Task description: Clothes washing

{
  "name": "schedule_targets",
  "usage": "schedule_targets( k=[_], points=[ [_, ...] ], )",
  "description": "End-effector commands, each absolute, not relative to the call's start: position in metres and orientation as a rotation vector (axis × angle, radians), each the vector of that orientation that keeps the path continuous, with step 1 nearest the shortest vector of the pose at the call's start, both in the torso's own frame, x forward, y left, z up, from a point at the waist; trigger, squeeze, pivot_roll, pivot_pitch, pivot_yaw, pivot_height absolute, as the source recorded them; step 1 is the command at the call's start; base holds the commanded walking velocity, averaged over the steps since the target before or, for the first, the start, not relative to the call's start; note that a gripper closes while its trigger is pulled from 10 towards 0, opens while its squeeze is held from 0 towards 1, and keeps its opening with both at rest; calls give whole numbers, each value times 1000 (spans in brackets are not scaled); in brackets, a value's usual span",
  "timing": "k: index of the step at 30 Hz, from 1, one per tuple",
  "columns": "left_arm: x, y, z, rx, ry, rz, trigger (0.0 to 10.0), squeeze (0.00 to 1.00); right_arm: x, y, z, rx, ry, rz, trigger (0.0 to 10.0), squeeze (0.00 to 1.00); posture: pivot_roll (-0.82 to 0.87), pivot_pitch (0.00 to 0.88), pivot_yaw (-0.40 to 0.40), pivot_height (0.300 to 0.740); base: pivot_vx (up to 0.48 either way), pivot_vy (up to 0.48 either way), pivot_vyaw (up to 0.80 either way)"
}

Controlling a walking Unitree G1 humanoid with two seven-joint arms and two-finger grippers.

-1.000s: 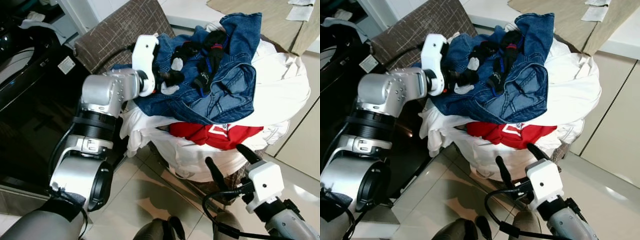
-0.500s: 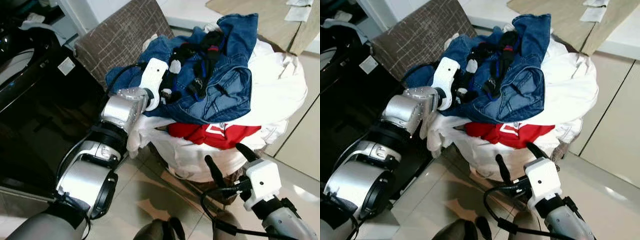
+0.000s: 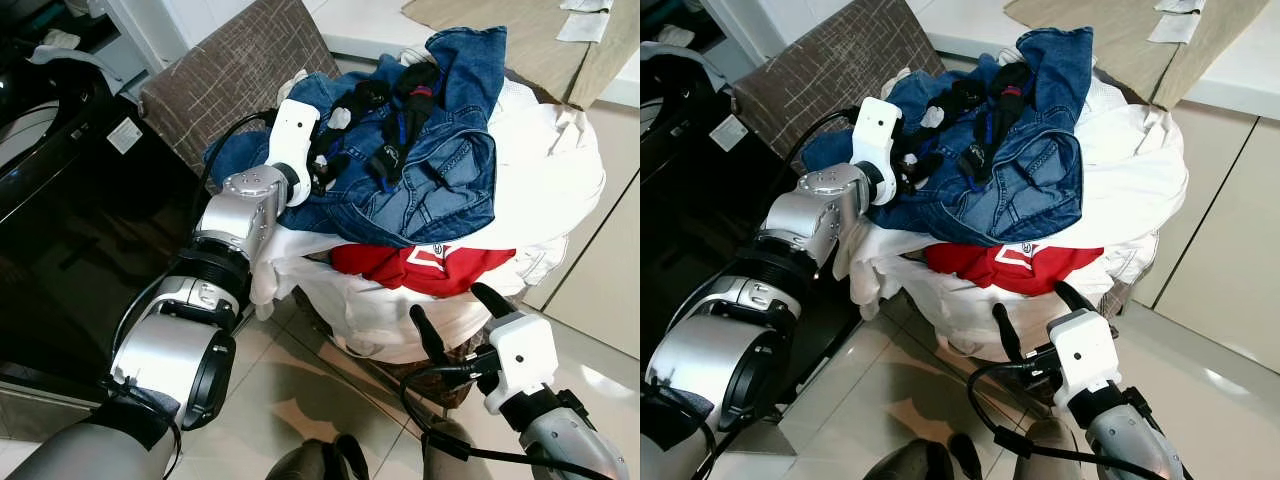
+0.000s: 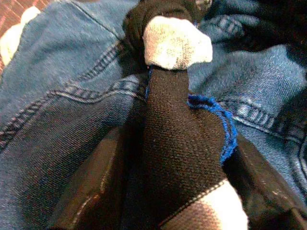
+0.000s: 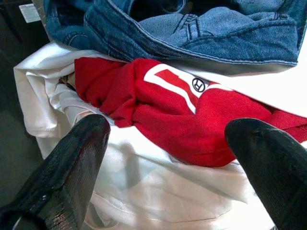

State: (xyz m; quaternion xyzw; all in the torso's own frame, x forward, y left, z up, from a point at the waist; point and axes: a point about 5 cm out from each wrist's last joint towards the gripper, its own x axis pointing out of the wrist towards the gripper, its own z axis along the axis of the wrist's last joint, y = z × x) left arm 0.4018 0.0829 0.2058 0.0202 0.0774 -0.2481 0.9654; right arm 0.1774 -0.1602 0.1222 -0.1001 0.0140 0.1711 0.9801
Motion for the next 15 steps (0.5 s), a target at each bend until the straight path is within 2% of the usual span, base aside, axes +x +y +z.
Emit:
schedule_targets(
  k=[1, 9, 15],
  points=[
    [402, 96, 195, 29, 180, -457, 0, 0, 177, -157, 118, -186, 43, 353, 10000, 0, -394, 121, 269, 723, 0, 0, 0],
    [394, 96, 166, 49, 305, -494, 0, 0, 184, -162, 113, -156, 75, 328, 10000, 0, -372, 111, 244, 723, 0, 0, 0],
    [391, 110, 191, -34, 172, -493, 0, 0, 196, -170, 114, -83, 81, 272, 10000, 0, -350, 101, 231, 723, 0, 0, 0]
  ],
)
